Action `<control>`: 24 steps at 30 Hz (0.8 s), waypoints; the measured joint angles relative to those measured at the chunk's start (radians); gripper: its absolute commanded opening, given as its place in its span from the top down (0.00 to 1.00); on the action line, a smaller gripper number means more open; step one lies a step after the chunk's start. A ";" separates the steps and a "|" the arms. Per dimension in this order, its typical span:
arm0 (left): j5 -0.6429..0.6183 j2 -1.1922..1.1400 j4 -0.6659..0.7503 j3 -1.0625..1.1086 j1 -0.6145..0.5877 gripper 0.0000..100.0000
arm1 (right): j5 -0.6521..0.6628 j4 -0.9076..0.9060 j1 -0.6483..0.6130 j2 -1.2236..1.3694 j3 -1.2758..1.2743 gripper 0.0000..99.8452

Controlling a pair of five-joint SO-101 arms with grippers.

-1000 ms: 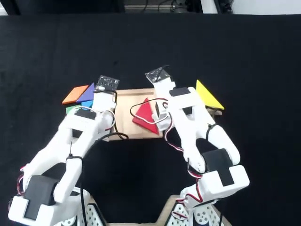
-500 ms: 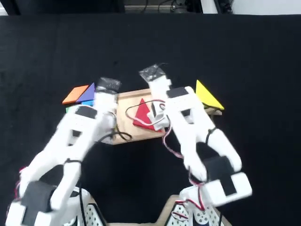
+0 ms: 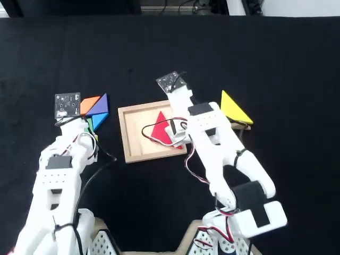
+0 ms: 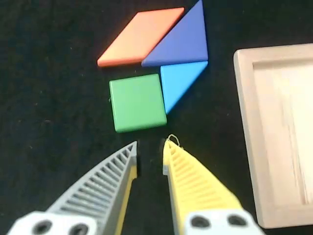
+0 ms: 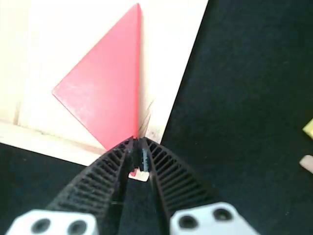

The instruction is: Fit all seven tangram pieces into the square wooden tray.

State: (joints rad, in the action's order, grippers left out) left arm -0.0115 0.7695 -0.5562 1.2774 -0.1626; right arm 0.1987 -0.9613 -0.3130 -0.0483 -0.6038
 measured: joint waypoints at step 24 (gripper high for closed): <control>0.000 0.017 0.044 0.052 0.104 0.89 | 0.054 0.003 -0.130 0.117 0.035 0.99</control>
State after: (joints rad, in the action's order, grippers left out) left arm -0.0115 0.7864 -0.5117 1.3295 -0.0583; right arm 0.2524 -0.9582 -0.4434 0.0683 -0.5685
